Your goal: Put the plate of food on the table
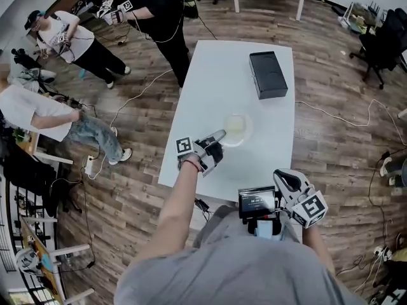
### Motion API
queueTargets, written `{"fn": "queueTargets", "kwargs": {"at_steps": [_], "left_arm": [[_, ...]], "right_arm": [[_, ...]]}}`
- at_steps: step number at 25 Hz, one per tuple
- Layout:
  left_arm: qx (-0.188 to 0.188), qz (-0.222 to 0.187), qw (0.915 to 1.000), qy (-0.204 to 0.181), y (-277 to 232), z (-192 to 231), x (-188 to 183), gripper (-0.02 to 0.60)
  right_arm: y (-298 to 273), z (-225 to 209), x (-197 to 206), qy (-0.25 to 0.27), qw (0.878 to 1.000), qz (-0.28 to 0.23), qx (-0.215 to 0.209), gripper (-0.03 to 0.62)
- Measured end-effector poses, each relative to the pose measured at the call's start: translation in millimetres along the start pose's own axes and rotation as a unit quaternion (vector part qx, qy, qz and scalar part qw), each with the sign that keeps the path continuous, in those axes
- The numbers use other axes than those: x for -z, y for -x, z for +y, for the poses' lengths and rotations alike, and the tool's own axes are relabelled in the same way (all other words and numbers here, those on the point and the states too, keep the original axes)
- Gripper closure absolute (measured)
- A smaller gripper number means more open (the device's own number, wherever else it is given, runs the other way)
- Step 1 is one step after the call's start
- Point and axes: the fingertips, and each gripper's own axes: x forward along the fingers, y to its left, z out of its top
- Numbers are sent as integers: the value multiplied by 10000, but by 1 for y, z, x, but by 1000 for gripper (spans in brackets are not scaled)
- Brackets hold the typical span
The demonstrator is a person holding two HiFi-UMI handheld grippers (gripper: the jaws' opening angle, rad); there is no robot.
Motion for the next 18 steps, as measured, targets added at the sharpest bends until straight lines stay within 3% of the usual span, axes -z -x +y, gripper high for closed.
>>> {"fn": "queueTargets", "kwargs": {"at_steps": [3,10,18], "left_arm": [[-114,252,9996,46,-7,23,3,549],[-959,951,9908,46,-5,79,20,549],[-1361,1278,9824,-82,0,107,21,549]], "right_arm": [[-3,-9,6,18,10000,93,-16,562],[-12,-22,1,16,9999,170,-2,562],[-20,-19,8,1,9993,357,-127,562]]}}
